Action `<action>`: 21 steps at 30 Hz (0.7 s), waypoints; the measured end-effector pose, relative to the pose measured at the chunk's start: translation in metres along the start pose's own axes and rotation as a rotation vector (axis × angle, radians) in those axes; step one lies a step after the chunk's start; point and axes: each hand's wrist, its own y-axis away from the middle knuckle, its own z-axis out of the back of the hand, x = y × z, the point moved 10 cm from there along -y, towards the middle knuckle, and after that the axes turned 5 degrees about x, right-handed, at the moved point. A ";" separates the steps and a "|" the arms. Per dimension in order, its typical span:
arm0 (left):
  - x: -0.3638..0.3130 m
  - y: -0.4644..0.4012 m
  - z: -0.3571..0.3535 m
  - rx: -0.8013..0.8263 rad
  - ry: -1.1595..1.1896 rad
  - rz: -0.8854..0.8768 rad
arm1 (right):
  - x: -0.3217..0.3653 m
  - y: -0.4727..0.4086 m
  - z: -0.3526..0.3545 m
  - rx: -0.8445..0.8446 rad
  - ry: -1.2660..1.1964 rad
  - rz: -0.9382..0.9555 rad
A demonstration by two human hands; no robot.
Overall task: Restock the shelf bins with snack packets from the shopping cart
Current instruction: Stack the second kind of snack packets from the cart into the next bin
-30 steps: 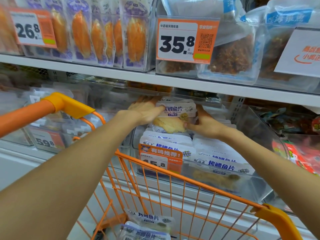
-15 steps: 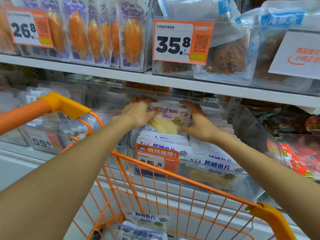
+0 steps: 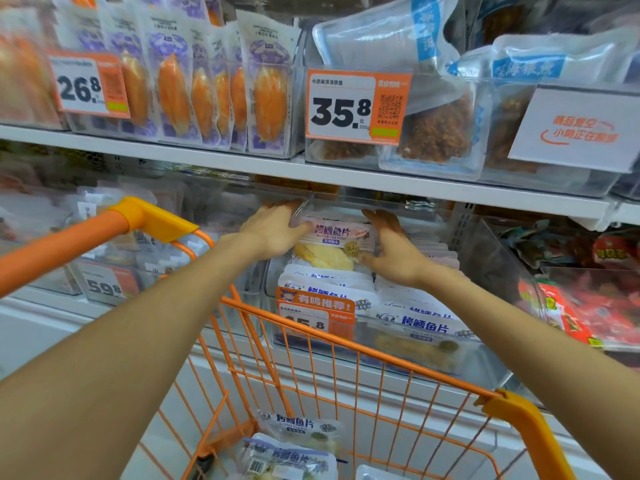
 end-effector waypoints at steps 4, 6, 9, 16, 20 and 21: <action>-0.013 0.033 0.021 -0.107 0.075 0.030 | 0.008 0.032 0.016 -0.072 0.008 0.010; -0.020 0.059 0.023 -0.162 0.179 0.025 | 0.018 0.055 0.028 -0.158 -0.010 0.067; -0.035 0.108 0.017 -0.114 0.336 -0.008 | 0.037 0.100 0.040 -0.178 -0.086 0.131; -0.046 0.195 -0.045 0.235 0.294 0.009 | 0.051 0.179 -0.021 0.266 -0.224 0.101; -0.025 0.217 -0.112 0.505 0.073 0.080 | 0.038 0.213 -0.105 0.654 -0.056 0.035; -0.018 0.224 -0.131 0.612 -0.029 0.111 | 0.026 0.220 -0.130 0.785 0.067 -0.012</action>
